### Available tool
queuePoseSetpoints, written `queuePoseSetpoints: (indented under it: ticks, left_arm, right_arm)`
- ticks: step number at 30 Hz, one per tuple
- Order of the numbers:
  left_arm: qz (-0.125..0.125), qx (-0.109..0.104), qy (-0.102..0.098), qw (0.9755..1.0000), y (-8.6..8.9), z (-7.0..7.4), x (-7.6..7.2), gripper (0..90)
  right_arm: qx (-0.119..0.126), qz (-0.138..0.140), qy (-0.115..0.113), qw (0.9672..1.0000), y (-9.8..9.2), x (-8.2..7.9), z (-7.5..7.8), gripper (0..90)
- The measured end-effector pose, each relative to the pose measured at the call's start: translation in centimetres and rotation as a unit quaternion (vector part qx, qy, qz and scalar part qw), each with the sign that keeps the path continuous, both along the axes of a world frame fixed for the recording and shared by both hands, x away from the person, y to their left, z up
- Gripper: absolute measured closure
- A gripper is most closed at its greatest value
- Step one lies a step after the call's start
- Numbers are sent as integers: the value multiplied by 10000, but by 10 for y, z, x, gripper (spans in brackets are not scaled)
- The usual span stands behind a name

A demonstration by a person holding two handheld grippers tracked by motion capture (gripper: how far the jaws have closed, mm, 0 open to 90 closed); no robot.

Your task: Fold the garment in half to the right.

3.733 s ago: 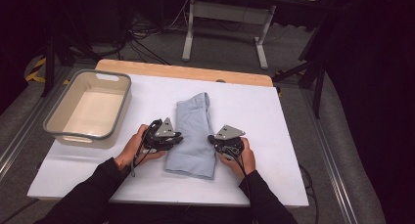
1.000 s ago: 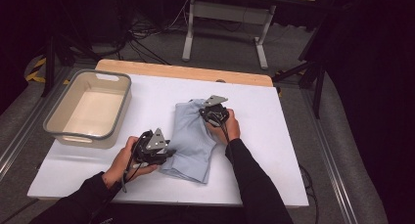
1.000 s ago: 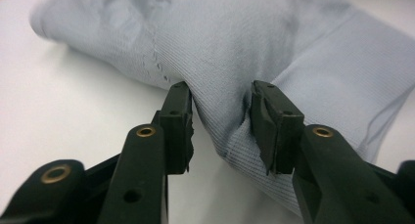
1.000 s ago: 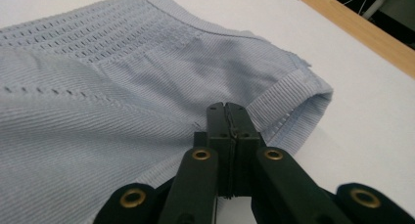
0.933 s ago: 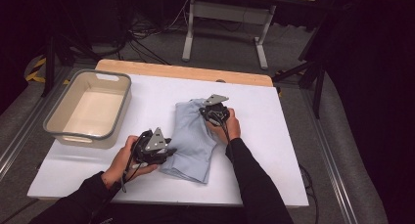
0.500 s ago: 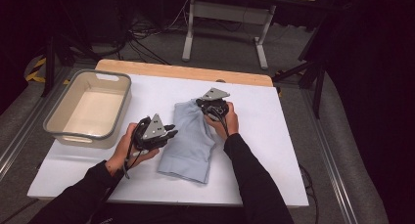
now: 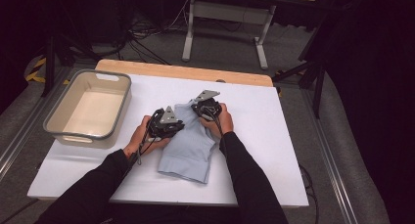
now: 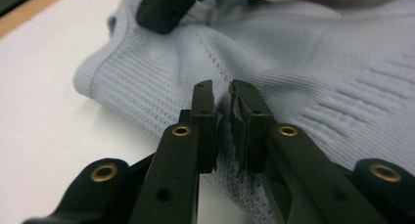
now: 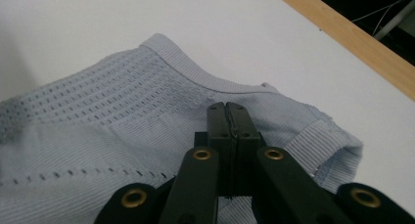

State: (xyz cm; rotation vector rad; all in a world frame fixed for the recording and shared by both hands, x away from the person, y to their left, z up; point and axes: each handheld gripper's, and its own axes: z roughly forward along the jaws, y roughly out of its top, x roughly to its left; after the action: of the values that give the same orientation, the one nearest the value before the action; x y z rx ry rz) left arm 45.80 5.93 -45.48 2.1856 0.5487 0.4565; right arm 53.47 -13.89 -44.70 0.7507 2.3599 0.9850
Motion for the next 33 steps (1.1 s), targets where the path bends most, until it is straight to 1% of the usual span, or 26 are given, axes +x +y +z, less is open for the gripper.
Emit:
queuePoseSetpoints:
  ticks: [3, 4, 5, 6, 7, 8, 9, 10, 11, 14, 15, 16, 18, 19, 20, 21, 22, 24, 25, 27, 28, 29, 30, 31, 32, 33]
  left_arm:
    - [-42, 96, 26, 9999, -2, -2, 1, 830]
    - [-37, 180, 31, 9998, -2, -3, 1, 835]
    - [-22, 200, 117, 9997, -2, -6, 3, 840]
    - [-22, 200, 117, 9997, -2, -6, 3, 842]
    - [-22, 174, 177, 9997, -2, -7, 4, 844]
    - [-18, 168, 227, 9996, 0, -7, 5, 844]
    - [-24, 196, 232, 9995, 0, -7, 5, 846]
    - [-20, 209, 230, 9995, 0, -7, 5, 848]
    - [-20, 209, 230, 9995, 0, -7, 5, 848]
    - [-23, 206, 219, 9995, 0, -8, 5, 848]
    - [-25, 205, 218, 9995, 0, -8, 5, 847]
    - [-16, 224, 192, 9996, 0, -7, 4, 847]
    - [4, 233, 142, 9996, -1, -7, 3, 843]
    - [4, 233, 142, 9996, -1, -7, 3, 841]
    - [12, 228, 106, 9997, -1, -6, 3, 841]
    - [27, 203, 97, 9997, 0, -6, 3, 835]
    - [53, 176, 64, 9998, 0, -5, 3, 817]
    - [56, 141, 62, 9999, 1, -4, 3, 814]
    - [69, 107, 48, 9999, 1, -3, 3, 814]
    - [95, 13, -23, 10000, 4, 0, 2, 814]
    - [88, 8, -42, 10000, 5, 2, 2, 816]
    - [116, -70, -97, 9999, 7, 5, 0, 817]
    - [116, -109, -112, 9998, 9, 7, 0, 827]
    - [70, -223, -142, 9996, 11, 11, -2, 829]
    - [70, -223, -142, 9996, 11, 11, -2, 830]
    - [2, -306, -144, 9994, 13, 13, -3, 832]
  right_arm:
    - [8, -47, 50, 10000, -2, 2, -4, 897]
    - [4, -106, 37, 9999, -3, 3, -5, 897]
    - [42, -162, 43, 9999, -4, 3, -6, 897]
    - [65, -210, 39, 9998, -5, 4, -6, 897]
    - [80, -312, 28, 9995, -7, 4, -6, 897]
    - [11, -391, 18, 9992, -8, 5, -7, 898]
    - [10, -410, 29, 9992, -10, 6, -8, 898]
    - [103, -453, 54, 9989, -12, 7, -8, 898]
    - [103, -453, 54, 9989, -12, 7, -8, 898]
    - [-33, -643, -66, 9979, -15, 7, -6, 897]
    - [-57, -811, -109, 9966, -19, 9, -7, 898]
    - [-20, -859, -83, 9963, -22, 9, -7, 897]
    - [244, -1004, -20, 9946, -28, 10, -7, 894]
    - [244, -1004, -20, 9946, -28, 10, -7, 894]
    - [329, -1060, -19, 9938, -30, 10, -6, 888]
    - [372, -1084, -53, 9934, -31, 9, -4, 873]
    - [427, -1081, -145, 9931, -32, 6, 1, 863]
    - [548, -1017, -218, 9931, -31, 1, 8, 870]
    - [548, -1017, -218, 9931, -31, 1, 8, 870]
    - [557, -734, -273, 9954, -27, -7, 15, 879]
    - [537, -559, -313, 9965, -24, -14, 17, 883]
    - [540, -490, -316, 9968, -23, -17, 18, 882]
    - [571, -189, -274, 9978, -20, -31, 19, 892]
    - [547, -63, -259, 9981, -19, -38, 19, 896]
    - [547, -63, -259, 9981, -19, -38, 19, 896]
    - [563, 92, -171, 9982, -17, -49, 18, 897]
